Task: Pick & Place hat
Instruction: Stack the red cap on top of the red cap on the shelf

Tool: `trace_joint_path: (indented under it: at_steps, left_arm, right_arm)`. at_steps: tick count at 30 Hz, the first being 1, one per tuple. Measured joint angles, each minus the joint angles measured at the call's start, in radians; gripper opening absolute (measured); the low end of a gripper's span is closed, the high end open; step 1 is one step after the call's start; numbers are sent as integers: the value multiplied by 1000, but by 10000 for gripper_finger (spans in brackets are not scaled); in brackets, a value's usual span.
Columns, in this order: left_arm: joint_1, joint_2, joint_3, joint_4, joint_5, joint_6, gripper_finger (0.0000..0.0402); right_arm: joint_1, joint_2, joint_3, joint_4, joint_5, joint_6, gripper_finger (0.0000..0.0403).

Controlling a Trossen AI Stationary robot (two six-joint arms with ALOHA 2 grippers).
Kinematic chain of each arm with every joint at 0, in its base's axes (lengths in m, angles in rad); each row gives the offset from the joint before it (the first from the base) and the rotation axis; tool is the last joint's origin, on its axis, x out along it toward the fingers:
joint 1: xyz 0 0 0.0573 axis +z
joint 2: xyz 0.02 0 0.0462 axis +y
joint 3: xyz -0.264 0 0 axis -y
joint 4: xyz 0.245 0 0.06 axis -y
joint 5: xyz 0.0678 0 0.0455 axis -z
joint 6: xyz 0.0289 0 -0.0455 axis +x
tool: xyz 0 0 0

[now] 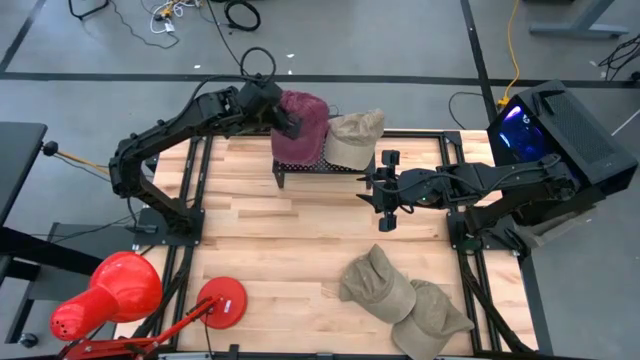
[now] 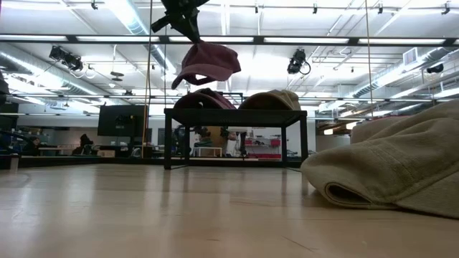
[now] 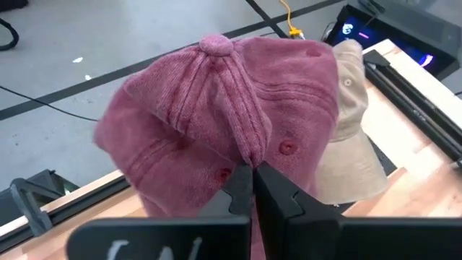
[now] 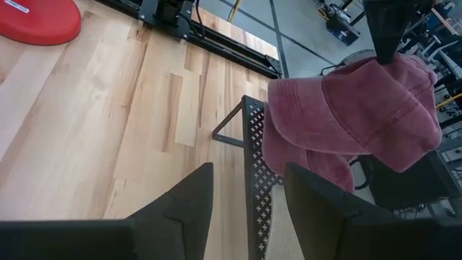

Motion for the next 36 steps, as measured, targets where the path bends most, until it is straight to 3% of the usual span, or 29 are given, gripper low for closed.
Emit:
trace_joint_path:
  at_steps: [36]
  left_arm:
    - [10,76,-13,46,-44,-5,7]
  right_arm:
    - [0,0,0,13,0,0,171]
